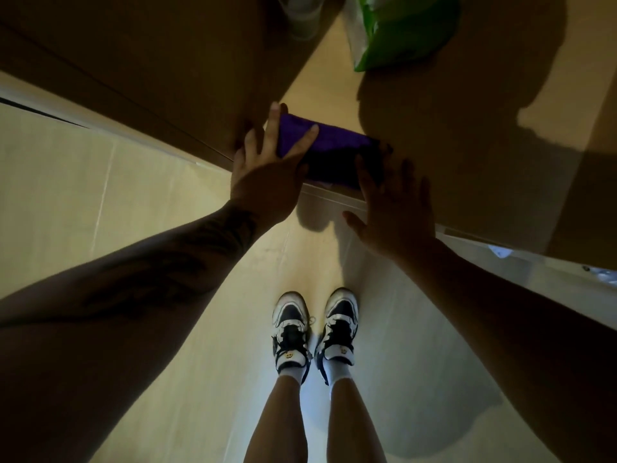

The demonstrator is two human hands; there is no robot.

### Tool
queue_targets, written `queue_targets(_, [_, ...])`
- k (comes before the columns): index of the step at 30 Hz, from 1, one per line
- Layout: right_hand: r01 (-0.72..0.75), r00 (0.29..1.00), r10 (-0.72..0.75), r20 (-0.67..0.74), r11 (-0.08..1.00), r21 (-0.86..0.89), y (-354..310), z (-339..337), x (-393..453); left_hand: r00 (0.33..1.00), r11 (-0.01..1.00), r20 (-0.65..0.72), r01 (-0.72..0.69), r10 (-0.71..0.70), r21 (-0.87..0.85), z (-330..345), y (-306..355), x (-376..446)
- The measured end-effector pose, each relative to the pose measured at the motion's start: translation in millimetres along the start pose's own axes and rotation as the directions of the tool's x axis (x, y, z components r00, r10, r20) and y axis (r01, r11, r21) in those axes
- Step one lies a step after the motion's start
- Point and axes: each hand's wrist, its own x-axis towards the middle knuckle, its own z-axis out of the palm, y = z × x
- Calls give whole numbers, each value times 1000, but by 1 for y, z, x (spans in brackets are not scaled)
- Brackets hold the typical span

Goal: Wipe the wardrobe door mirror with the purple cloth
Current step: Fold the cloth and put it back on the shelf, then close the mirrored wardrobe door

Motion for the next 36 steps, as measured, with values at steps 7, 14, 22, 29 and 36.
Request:
queue_targets(7, [-74, 993, 67, 99, 995, 68, -16, -65, -26, 992, 988, 107, -82, 68, 127, -52, 23, -25])
queue_targets(14, [-93, 990, 77, 121, 987, 129, -51, -165, -114, 993, 987, 59, -104, 98, 122, -140, 49, -125])
queue_targets(22, [-125, 990, 110, 85, 969, 213, -73, -267, -222, 994, 997, 82, -69, 66, 33, -260, 86, -225])
queue_targets(29, [-146, 988, 153, -11, 959, 242, -63, -331, -302, 988, 987, 27, -152, 151, 44, -331, 139, -271])
queue_targets(36, [-83, 992, 104, -68, 962, 259, -28, -366, -361, 995, 991, 0, -102, 102, 85, -354, 196, -323])
